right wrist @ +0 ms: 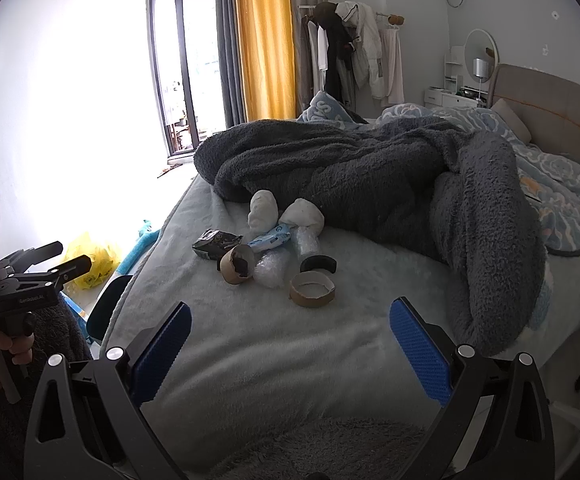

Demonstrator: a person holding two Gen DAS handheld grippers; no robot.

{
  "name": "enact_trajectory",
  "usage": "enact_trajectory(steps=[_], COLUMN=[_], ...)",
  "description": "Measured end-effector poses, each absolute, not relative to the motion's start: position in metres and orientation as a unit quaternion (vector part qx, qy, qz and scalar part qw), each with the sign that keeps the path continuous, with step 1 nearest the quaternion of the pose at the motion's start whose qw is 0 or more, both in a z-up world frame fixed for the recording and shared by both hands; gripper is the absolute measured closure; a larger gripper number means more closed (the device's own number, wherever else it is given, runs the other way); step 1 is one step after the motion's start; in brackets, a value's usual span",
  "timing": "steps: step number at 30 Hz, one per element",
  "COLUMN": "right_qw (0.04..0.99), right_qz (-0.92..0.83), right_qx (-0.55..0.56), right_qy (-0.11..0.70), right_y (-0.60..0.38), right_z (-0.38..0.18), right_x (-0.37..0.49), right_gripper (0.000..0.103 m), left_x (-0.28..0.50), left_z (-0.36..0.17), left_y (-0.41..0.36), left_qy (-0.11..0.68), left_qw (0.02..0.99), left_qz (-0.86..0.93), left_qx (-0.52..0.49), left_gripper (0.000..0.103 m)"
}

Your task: Collect trash

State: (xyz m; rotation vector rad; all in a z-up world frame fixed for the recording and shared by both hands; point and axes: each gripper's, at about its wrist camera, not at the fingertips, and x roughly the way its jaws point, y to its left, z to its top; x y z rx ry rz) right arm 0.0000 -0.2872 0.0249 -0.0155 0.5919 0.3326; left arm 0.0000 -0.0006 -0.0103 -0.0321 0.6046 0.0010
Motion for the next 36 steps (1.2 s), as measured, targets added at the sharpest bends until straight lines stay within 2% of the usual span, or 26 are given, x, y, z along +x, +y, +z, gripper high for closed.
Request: enact_trajectory(steps=[6, 16, 18, 24, 36], right_qw=[0.945, 0.925, 0.919, 0.912, 0.876], right_qz=[0.18, 0.223, 0.233, 0.247, 0.294], right_qx=[-0.029, 0.014, 0.024, 0.007, 0.026], right_qy=[0.273, 0.306, 0.316, 0.328, 0.381], right_y=[-0.282, -0.274, -0.274, -0.259, -0.232], right_z=[0.035, 0.018, 0.014, 0.008, -0.016], right_x=[0.001, 0.046, 0.056, 0.084, 0.147], right_gripper=[0.002, 0.004, 0.011, 0.023, 0.036], left_x=[-0.001, 0.026, 0.032, 0.05, 0.096], left_z=[-0.009, -0.01, -0.012, -0.013, -0.027], left_y=[-0.001, -0.02, -0.024, -0.029, -0.034], left_qy=[0.301, 0.325, 0.328, 0.324, 0.324], left_qw=[0.953, 0.944, 0.942, 0.94, 0.937], left_qz=[-0.004, -0.054, -0.077, -0.105, -0.133], left_qx=[-0.019, 0.014, 0.009, 0.004, 0.019], left_gripper=[0.003, 0.004, 0.004, 0.004, 0.005])
